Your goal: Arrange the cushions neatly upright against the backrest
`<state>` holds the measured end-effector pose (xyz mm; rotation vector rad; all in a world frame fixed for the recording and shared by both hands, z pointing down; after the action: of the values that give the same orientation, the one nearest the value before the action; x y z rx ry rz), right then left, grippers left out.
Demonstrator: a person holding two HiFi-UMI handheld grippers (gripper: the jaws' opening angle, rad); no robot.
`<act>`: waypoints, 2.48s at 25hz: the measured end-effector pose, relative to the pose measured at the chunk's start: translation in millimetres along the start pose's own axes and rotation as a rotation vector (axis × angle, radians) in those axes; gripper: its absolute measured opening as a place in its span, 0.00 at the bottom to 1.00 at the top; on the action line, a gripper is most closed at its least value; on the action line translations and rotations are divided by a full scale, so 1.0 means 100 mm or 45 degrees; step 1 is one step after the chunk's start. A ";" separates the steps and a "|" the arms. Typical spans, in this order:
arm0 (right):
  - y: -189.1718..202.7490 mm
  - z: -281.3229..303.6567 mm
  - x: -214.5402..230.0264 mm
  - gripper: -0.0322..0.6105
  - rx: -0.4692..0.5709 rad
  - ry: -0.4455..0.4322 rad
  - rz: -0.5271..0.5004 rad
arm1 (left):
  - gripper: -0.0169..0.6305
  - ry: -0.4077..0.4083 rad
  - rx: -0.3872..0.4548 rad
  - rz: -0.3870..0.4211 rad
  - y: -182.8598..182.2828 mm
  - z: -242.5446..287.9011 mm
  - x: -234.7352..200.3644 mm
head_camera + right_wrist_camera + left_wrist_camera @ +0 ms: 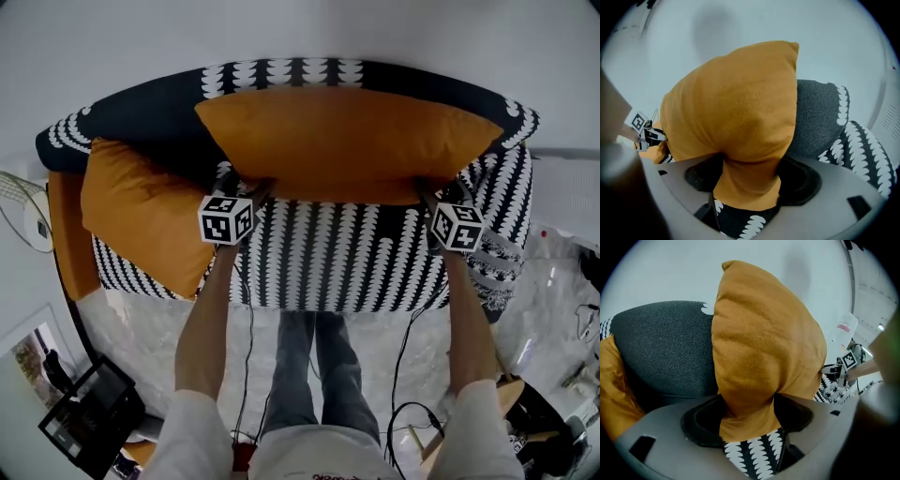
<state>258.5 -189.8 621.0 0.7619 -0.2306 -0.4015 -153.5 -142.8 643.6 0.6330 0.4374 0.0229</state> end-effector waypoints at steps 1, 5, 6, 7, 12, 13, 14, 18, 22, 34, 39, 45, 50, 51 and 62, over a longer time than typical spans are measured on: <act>0.02 -0.06 0.01 0.60 0.005 0.011 0.006 | 0.53 -0.006 0.006 -0.007 0.02 -0.04 0.00; 0.14 -0.31 -0.02 0.59 0.023 0.030 0.070 | 0.53 -0.043 0.043 -0.065 0.10 -0.28 -0.05; 0.15 -0.37 -0.05 0.59 0.026 0.029 0.072 | 0.53 -0.047 0.050 -0.065 0.11 -0.35 -0.04; 0.16 -0.42 -0.09 0.59 0.029 0.025 0.069 | 0.53 -0.048 0.058 -0.063 0.12 -0.41 -0.03; 0.10 -0.64 -0.32 0.59 0.050 -0.002 0.046 | 0.53 -0.028 0.124 -0.055 0.05 -0.70 0.16; 0.07 -0.69 -0.37 0.59 0.057 -0.008 0.037 | 0.53 -0.017 0.142 -0.055 0.02 -0.75 0.21; 0.04 -0.75 -0.41 0.59 0.063 -0.013 0.025 | 0.53 -0.003 0.162 -0.059 -0.01 -0.81 0.26; -0.06 -1.10 -0.57 0.21 0.101 0.003 -0.019 | 0.49 0.053 0.223 -0.070 -0.06 -1.11 0.51; -0.28 -1.52 -0.83 0.10 0.191 -0.047 -0.013 | 0.14 0.063 0.272 -0.025 -0.10 -1.54 0.79; -0.97 -2.19 -1.76 0.09 0.344 -0.263 -0.161 | 0.07 0.046 0.426 0.007 -0.02 -2.84 1.08; -1.28 -2.00 -2.69 0.09 0.365 -0.503 -0.321 | 0.07 -0.090 0.539 -0.070 0.24 -3.52 0.78; -1.46 -1.93 -4.29 0.09 0.365 -0.830 -0.516 | 0.07 -0.318 0.657 -0.256 0.99 -4.61 0.17; -1.45 -2.15 -5.64 0.09 0.374 -1.128 -0.700 | 0.07 -0.534 0.764 -0.431 1.72 -5.56 -0.16; -1.43 -2.21 -5.85 0.09 0.377 -1.177 -0.732 | 0.07 -0.568 0.786 -0.456 1.82 -5.71 -0.18; -1.21 -2.53 -6.49 0.09 0.337 -1.283 -0.862 | 0.07 -0.622 0.858 -0.518 2.15 -6.10 -0.17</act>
<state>-271.0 168.9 319.5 0.8327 -0.9929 -1.4160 -390.6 374.7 335.9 1.1626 0.0793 -0.6777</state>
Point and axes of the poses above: the fingertips, and each gripper's own axes: z forward along the fingers, x to its right, y out of its underside, the point moved 3 cm from there along -z, backward along the fingers, and after that the axes turned 8 degrees about -z, right-handed, at the moved point
